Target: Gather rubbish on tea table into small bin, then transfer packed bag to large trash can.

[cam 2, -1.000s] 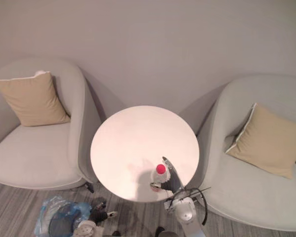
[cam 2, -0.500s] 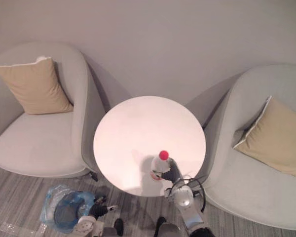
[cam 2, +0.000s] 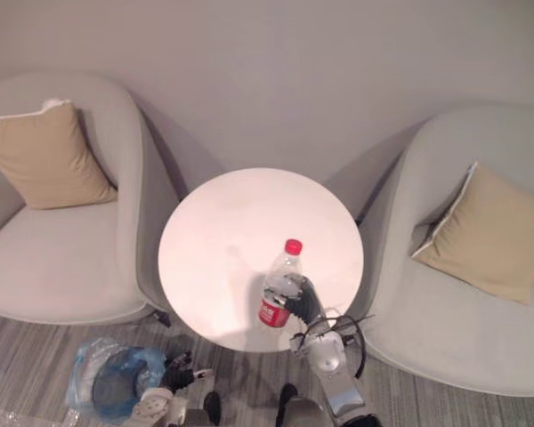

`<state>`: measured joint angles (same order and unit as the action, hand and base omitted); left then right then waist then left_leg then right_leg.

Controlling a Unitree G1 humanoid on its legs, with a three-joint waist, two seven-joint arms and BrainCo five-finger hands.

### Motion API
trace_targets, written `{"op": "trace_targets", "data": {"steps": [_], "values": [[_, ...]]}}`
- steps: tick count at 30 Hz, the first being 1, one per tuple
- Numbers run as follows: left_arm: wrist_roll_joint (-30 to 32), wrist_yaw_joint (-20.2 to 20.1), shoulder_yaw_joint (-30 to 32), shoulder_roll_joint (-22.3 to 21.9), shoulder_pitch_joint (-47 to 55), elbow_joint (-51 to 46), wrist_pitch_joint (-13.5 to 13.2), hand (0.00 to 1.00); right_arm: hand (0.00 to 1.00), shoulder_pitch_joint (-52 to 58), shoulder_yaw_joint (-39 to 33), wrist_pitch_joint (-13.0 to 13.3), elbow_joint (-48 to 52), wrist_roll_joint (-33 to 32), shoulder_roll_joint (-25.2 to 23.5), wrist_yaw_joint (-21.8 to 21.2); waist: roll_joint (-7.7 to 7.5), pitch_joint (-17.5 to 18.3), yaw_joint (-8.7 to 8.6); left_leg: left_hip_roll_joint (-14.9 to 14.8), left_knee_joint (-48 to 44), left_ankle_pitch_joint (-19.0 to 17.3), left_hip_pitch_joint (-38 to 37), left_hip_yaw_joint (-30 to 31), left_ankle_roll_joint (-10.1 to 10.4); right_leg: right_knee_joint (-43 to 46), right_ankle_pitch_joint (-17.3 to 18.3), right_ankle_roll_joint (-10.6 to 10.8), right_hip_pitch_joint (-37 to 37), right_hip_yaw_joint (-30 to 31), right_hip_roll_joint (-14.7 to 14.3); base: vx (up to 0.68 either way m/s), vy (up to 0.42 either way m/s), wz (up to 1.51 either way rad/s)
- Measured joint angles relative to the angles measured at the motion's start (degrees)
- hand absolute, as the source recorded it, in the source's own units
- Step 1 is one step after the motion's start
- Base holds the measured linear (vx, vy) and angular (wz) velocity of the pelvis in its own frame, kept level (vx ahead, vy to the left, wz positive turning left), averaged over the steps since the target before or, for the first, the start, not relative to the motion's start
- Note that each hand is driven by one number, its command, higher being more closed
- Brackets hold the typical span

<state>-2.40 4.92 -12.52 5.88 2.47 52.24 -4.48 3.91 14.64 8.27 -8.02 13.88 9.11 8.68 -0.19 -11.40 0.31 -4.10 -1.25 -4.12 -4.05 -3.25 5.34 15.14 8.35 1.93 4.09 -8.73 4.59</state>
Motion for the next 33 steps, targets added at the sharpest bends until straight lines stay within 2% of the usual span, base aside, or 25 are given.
{"op": "trace_targets", "data": {"steps": [1,4,5,7,10,13,15,16,17,18,19,20,22,23,24,25,26,28,33], "values": [[0.0,0.0,-0.9,0.0,-0.5,0.5,0.1,0.0,1.0,0.7,0.2,0.0,1.8,0.4,0.2,0.0,-0.01,0.0,-0.07,0.4,-1.0,-0.2,0.3,1.3,-0.4,2.7,0.9,1.0,0.3,0.8,0.5,-0.01,0.011,0.4],[0.0,0.1,-1.8,0.0,-0.9,0.8,0.1,0.0,1.0,1.4,0.3,0.1,5.4,2.0,0.2,0.1,-0.74,0.5,-0.17,1.6,-3.6,-0.9,2.4,4.8,-1.1,7.6,3.0,1.9,1.7,4.5,1.3,-0.04,0.003,0.8],[0.0,0.3,-2.0,0.1,-1.0,0.7,0.2,0.0,1.0,1.0,0.4,0.2,7.2,2.1,0.1,0.2,-1.55,1.1,0.06,2.1,-4.0,-0.9,4.2,6.3,-1.0,7.8,4.4,2.0,2.3,6.6,1.5,-0.05,-0.052,0.78],[0.0,0.8,-1.9,0.0,-1.4,0.5,0.0,0.0,1.0,-0.1,1.4,0.3,7.3,2.7,0.0,0.2,-2.0,1.4,1.08,2.7,-5.6,-0.6,6.2,7.8,-0.7,5.6,5.2,2.0,2.0,7.3,1.6,-0.03,-0.044,0.49],[-0.1,1.4,-1.8,-0.4,-1.4,0.4,-0.1,0.0,1.0,-0.8,3.4,0.3,7.2,3.1,0.1,0.2,-1.11,1.7,1.79,2.3,-7.5,-0.1,9.2,10.5,-0.4,3.7,4.2,1.2,1.7,4.9,1.2,-0.11,-0.048,0.51],[-0.2,1.5,-1.8,-1.3,-1.4,-0.2,-0.2,0.0,1.0,-1.5,4.3,0.3,6.7,3.1,0.5,0.3,0.24,1.1,2.12,2.1,-7.6,2.6,11.5,13.0,0.0,2.0,2.9,0.4,1.1,1.7,0.7,-0.12,-0.047,0.64],[-0.2,1.5,-1.8,-1.6,-1.1,-1.1,-0.2,0.0,1.0,-2.1,4.0,0.2,6.3,3.1,0.4,0.4,0.98,0.8,2.1,2.5,-10.1,5.3,14.3,9.9,-1.3,0.6,2.2,-0.8,0.7,1.3,-0.2,-0.15,-0.047,0.84],[-0.2,1.5,-1.8,-1.8,-0.7,-1.9,-0.3,0.0,1.0,-2.2,3.8,0.2,6.1,3.1,0.2,0.8,1.08,1.0,2.12,2.9,-6.2,10.2,14.1,8.3,-1.9,-1.5,1.3,-2.5,0.2,-0.7,1.2,-0.2,-0.005,0.89],[-0.1,1.5,-1.8,-1.9,-0.5,-2.4,-0.2,0.0,1.0,-3.0,3.5,0.2,5.6,3.0,0.4,1.0,1.35,1.0,2.15,2.3,-7.7,8.7,14.2,3.0,-3.8,-2.8,-0.3,-2.6,0.7,-3.8,2.4,-0.2,-0.005,0.81],[-0.1,1.5,-1.7,-2.0,-0.5,-2.5,-0.2,0.0,1.0,-3.4,3.5,0.2,5.2,3.0,0.3,1.1,1.44,1.1,2.11,2.0,-10.0,7.0,14.4,1.0,-4.7,-2.9,-0.6,-2.6,0.8,-4.3,2.7,-0.22,-0.026,0.7],[-0.1,1.3,-2.0,-2.5,0.4,-3.1,-0.2,0.0,1.0,-4.0,2.9,0.2,3.9,3.0,0.2,1.5,1.55,1.2,1.7,0.9,-16.6,1.6,14.0,-5.0,-6.3,-4.4,-1.9,-2.5,0.4,-6.2,3.5,-0.14,-0.027,0.55],[0.0,1.3,-2.0,-2.7,0.8,-3.3,-0.2,0.0,1.0,-3.9,2.6,0.2,3.6,3.0,0.2,1.5,1.91,1.4,1.62,0.4,-18.2,0.2,13.3,-7.1,-6.1,-5.3,-2.5,-2.4,-0.2,-7.0,3.8,-0.18,0.009,0.81],[0.1,1.3,-2.1,-3.5,2.4,-3.5,-0.2,0.0,1.0,-3.7,1.4,-0.2,2.4,3.0,0.2,1.7,3.11,2.3,0.2,-2.5,-18.7,-3.8,8.1,-14.7,-3.9,-6.5,-4.0,-1.6,-0.3,-11.2,5.5,-0.11,0.111,0.96],[0.1,1.3,-2.1,-3.7,2.8,-3.5,-0.2,0.0,1.0,-3.6,1.1,-0.2,2.4,3.0,0.1,1.7,3.58,2.6,0.0,-3.1,-17.8,-4.1,7.2,-16.0,-3.6,-6.5,-4.4,-0.9,-0.3,-12.2,5.6,-0.11,0.203,1.28],[0.6,1.3,-2.1,-4.2,3.1,-3.2,-0.1,0.0,1.0,-2.6,-0.5,-0.4,2.3,3.0,-0.2,2.0,5.15,3.5,-0.38,-3.3,-11.4,-4.3,4.9,-18.5,-2.0,-7.3,-5.6,0.9,-0.4,-14.6,5.2,-0.08,0.183,0.99],[0.9,1.3,-2.1,-4.2,3.1,-3.3,-0.1,0.0,1.0,-2.4,-0.8,-0.5,2.3,2.9,-0.4,2.1,5.12,3.5,-0.4,-2.9,-9.9,-4.3,4.6,-18.8,-2.0,-8.2,-5.9,1.3,-0.9,-15.4,5.0,-0.1,0.226,1.33],[1.3,1.3,-2.1,-3.6,3.0,-3.4,-0.2,0.0,1.0,-1.1,-1.2,-0.5,2.1,2.9,-1.2,2.0,3.94,3.4,-0.08,-1.0,-5.2,-2.8,3.2,-17.5,-2.4,-12.5,-8.1,2.0,-3.4,-16.2,5.0,-0.07,0.131,0.81],[2.4,1.1,-2.1,-2.3,3.3,-3.2,-0.2,0.0,1.0,-0.2,-0.7,-0.5,1.9,2.9,-3.1,1.6,3.2,3.8,-0.14,0.8,-2.1,-1.1,1.6,-16.1,-3.2,-15.1,-9.2,2.1,-5.5,-15.2,5.0,-0.05,0.087,0.6],[3.5,1.1,-2.0,-0.7,4.1,-2.8,-0.2,0.0,1.0,-0.4,-0.3,-0.4,-2.4,2.9,-4.6,1.3,2.91,4.9,-0.13,2.6,4.0,1.6,-0.7,-14.7,-3.8,-15.9,-9.5,2.2,-6.2,-14.2,5.2,-0.04,0.066,0.13]]}}
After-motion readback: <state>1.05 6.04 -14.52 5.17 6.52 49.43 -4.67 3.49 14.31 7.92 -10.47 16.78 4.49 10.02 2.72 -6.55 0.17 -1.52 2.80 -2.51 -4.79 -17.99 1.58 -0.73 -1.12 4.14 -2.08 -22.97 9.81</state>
